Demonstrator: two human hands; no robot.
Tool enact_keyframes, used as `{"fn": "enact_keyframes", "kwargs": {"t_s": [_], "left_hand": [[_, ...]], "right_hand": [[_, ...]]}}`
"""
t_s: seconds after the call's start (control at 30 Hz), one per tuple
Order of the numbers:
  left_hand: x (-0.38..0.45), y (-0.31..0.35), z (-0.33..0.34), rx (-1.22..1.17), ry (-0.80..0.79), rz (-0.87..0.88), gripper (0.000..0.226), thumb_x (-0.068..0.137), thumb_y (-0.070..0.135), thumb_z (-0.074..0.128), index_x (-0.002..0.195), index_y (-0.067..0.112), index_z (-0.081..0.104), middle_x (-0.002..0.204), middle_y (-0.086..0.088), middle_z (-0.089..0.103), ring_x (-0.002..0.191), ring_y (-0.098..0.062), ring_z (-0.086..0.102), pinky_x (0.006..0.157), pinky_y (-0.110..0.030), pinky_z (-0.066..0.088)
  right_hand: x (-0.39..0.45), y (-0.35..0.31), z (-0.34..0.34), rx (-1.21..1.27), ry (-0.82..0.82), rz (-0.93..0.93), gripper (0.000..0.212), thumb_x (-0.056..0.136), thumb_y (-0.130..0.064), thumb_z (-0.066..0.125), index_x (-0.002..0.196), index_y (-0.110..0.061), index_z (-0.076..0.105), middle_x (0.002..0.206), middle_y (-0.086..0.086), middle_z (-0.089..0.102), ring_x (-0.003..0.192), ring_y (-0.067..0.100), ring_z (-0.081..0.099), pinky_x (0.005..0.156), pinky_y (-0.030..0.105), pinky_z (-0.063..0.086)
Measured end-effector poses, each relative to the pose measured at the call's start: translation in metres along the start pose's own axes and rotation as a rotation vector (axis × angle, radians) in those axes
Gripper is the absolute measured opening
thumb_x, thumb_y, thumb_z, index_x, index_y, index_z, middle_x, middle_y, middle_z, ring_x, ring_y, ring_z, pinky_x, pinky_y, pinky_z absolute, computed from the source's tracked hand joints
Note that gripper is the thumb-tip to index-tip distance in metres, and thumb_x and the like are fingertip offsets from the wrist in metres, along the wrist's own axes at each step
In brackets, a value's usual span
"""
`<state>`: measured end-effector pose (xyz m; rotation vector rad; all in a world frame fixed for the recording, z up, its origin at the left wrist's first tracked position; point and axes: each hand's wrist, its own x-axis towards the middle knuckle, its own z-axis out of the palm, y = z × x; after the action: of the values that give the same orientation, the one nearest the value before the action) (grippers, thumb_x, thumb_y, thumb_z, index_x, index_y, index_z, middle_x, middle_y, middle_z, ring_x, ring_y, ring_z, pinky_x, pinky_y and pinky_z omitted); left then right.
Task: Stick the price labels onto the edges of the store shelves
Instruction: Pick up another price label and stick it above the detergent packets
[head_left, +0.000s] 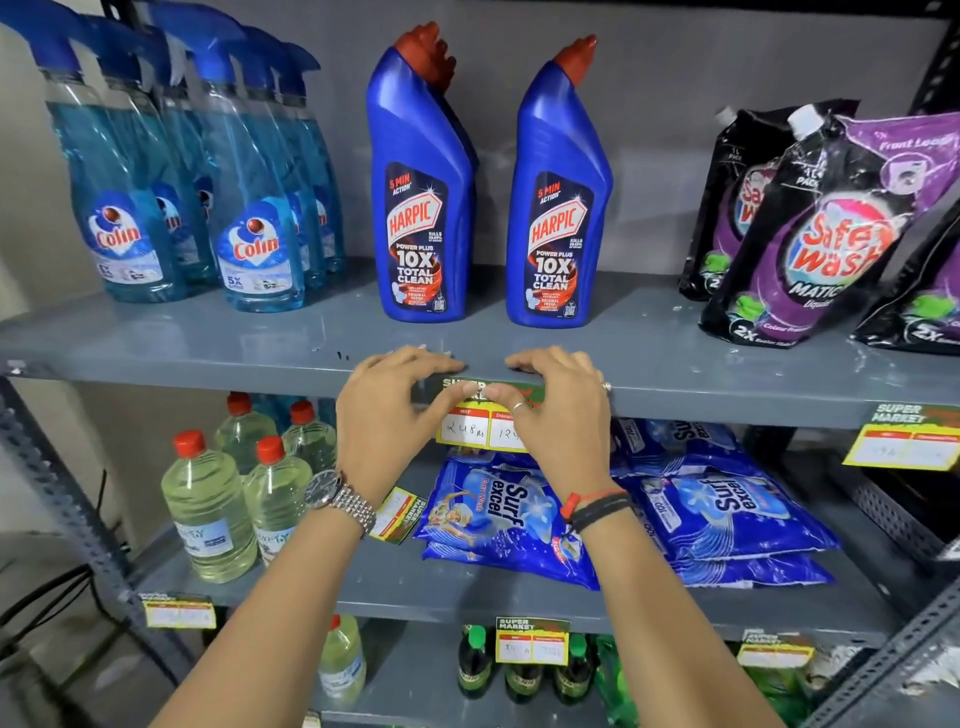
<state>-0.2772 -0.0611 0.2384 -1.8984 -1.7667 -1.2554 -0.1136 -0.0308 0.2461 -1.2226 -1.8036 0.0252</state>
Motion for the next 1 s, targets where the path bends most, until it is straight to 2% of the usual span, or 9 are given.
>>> {"fn": "enact_keyframes", "kwargs": {"t_s": [0.13,0.27,0.37,0.47,0.7,0.77,0.87,0.93,1.0], "left_hand": [[0.0,-0.002,-0.004,-0.058,-0.005,-0.017,0.027,0.082,0.049,0.062,0.103,0.035,0.071,0.11,0.017,0.071,0.1,-0.002,0.062,0.079,-0.022,0.043],[-0.001,-0.006,-0.007,-0.075,-0.032,-0.004,0.025,0.084,0.043,0.062,0.106,0.036,0.07,0.114,0.018,0.069,0.108,-0.002,0.061,0.083,-0.022,0.045],[-0.001,-0.009,-0.008,-0.106,-0.059,-0.006,0.023,0.086,0.04,0.061,0.108,0.037,0.069,0.115,0.02,0.068,0.114,-0.002,0.059,0.088,-0.027,0.048],[0.0,-0.011,-0.009,-0.112,-0.084,-0.016,0.025,0.086,0.039,0.06,0.109,0.037,0.068,0.116,0.021,0.068,0.116,-0.004,0.058,0.089,-0.03,0.051],[0.001,-0.013,-0.013,-0.119,-0.138,0.001,0.027,0.088,0.031,0.061,0.114,0.034,0.067,0.12,0.018,0.066,0.117,-0.005,0.058,0.096,-0.029,0.048],[-0.005,-0.014,-0.014,-0.133,-0.14,0.039,0.03,0.09,0.022,0.058,0.118,0.029,0.066,0.124,0.014,0.065,0.121,-0.003,0.055,0.105,-0.03,0.04],[-0.031,-0.02,-0.016,-0.326,-0.005,-0.045,0.033,0.094,0.017,0.054,0.126,0.023,0.058,0.126,0.01,0.064,0.122,-0.002,0.054,0.109,-0.025,0.035],[-0.058,-0.029,-0.017,-0.387,0.199,-0.156,0.033,0.095,0.017,0.052,0.127,0.021,0.054,0.117,0.012,0.067,0.113,0.001,0.059,0.097,-0.015,0.039],[-0.084,-0.043,-0.014,-0.409,0.31,-0.279,0.03,0.096,0.017,0.049,0.125,0.021,0.054,0.11,0.014,0.069,0.103,-0.001,0.062,0.087,-0.017,0.045]], "right_hand": [[0.001,-0.001,-0.007,0.137,-0.027,0.035,0.022,0.077,-0.021,0.072,0.099,-0.02,0.07,0.096,-0.002,0.071,0.095,0.018,0.057,0.085,0.034,0.048],[0.0,0.003,-0.014,0.218,-0.057,0.096,0.025,0.081,-0.009,0.067,0.101,-0.024,0.07,0.091,-0.001,0.063,0.089,0.015,0.062,0.084,0.027,0.051],[0.001,0.004,-0.017,0.228,-0.094,0.105,0.03,0.083,-0.002,0.062,0.104,-0.023,0.07,0.095,0.001,0.063,0.077,-0.001,0.057,0.078,-0.001,0.041],[0.002,0.005,-0.021,0.221,-0.118,0.09,0.037,0.083,0.008,0.057,0.107,-0.018,0.069,0.097,0.005,0.064,0.077,-0.003,0.054,0.069,-0.011,0.033],[-0.001,0.011,-0.02,0.215,-0.151,0.049,0.047,0.084,0.015,0.048,0.113,-0.017,0.066,0.098,0.008,0.058,0.088,0.006,0.051,0.063,-0.008,0.038],[-0.006,0.011,-0.02,0.221,-0.141,0.01,0.052,0.081,0.018,0.044,0.115,-0.016,0.065,0.103,0.009,0.06,0.095,0.006,0.052,0.077,-0.002,0.042],[-0.021,0.017,-0.013,0.239,-0.097,-0.116,0.058,0.079,0.018,0.04,0.121,-0.017,0.06,0.127,0.004,0.061,0.118,0.004,0.046,0.11,0.03,0.034],[-0.039,0.023,-0.002,0.263,0.059,-0.171,0.045,0.089,0.008,0.044,0.126,-0.014,0.054,0.136,0.001,0.053,0.127,0.009,0.043,0.115,0.031,0.026],[-0.071,0.025,0.017,0.295,0.305,-0.112,0.029,0.09,-0.002,0.049,0.117,-0.008,0.057,0.126,0.003,0.056,0.119,0.012,0.047,0.106,0.024,0.03]]}}
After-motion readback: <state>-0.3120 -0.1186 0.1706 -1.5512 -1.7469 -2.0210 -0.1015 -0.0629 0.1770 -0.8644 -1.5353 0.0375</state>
